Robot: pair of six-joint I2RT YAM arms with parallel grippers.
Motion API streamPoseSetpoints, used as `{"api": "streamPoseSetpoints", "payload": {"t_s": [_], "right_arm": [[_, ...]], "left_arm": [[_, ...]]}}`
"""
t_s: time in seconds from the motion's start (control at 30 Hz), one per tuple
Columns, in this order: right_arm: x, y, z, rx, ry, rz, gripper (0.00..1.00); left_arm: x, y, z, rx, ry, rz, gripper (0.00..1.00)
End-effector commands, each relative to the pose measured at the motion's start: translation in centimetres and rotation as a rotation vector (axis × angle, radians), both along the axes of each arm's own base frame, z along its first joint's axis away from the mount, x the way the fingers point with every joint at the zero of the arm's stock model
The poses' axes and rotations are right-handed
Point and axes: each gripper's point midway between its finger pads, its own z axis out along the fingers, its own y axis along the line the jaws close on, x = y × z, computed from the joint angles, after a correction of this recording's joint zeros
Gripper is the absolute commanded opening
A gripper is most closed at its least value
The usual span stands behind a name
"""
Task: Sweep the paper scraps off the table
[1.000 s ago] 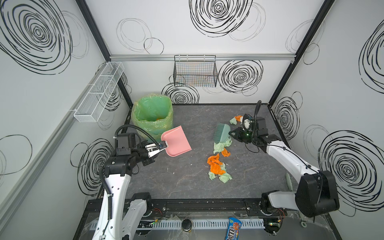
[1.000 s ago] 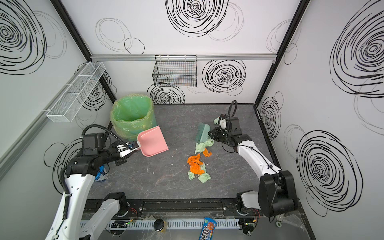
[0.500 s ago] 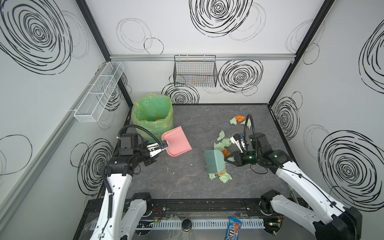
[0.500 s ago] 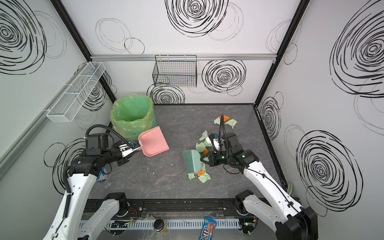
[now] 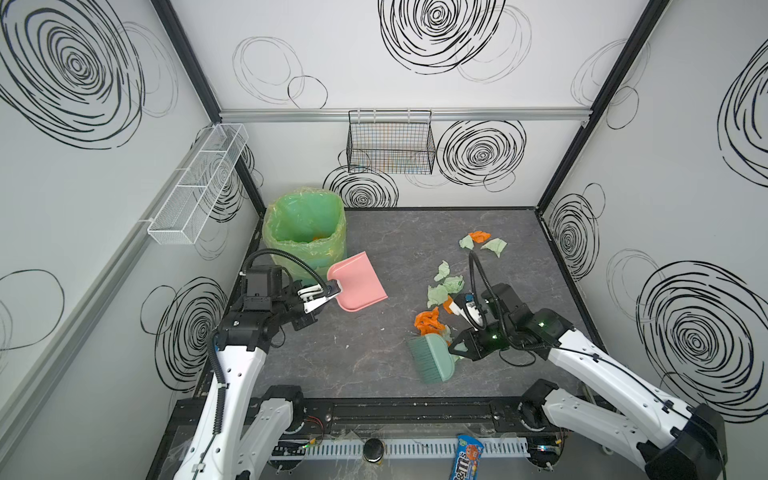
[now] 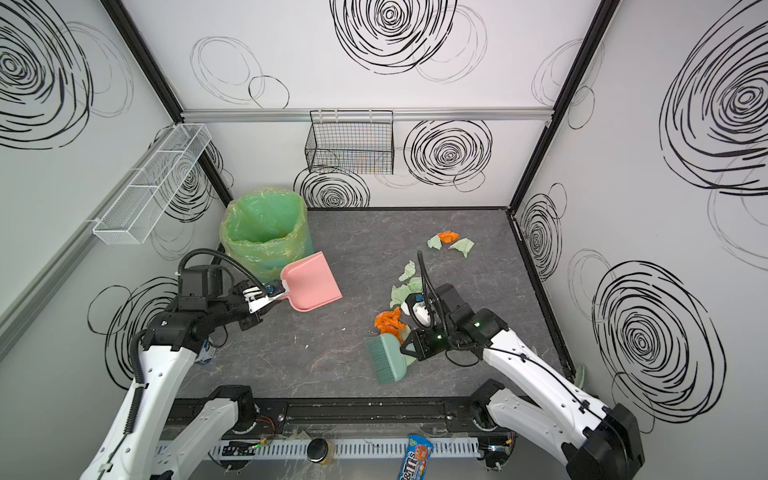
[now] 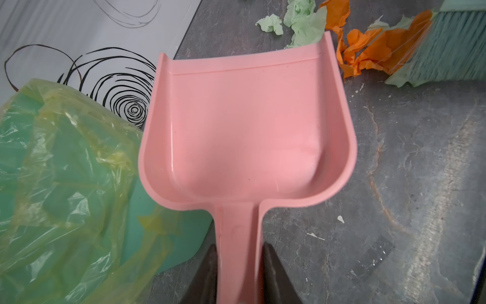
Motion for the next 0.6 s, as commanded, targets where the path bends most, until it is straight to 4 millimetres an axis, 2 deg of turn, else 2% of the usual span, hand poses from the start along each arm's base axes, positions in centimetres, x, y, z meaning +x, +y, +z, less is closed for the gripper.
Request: {"api": "streamPoseSetpoints", "payload": {"t_s": [0.0, 0.1, 0.3, 0.57], "right_arm": [[0.9, -1.1, -1.0, -0.145, -0.035, -0.012, 0.0], [1.2, -1.1, -2.0, -0.194, -0.009, -0.014, 0.0], [3.5, -2.5, -3.3, -0.346, -0.012, -0.106, 0.0], [9.3, -4.1, -3.0, -0.487, -0.095, -0.203, 0.0]], "left_arm": [[0.3, -0.2, 0.4, -0.011, -0.031, -0.001, 0.0], [0.3, -0.2, 0.3, -0.011, -0.035, -0.002, 0.0], [0.1, -0.2, -0.3, -0.01, -0.033, -0.004, 0.0], [0.0, -0.2, -0.8, -0.009, -0.027, -0.005, 0.0]]}}
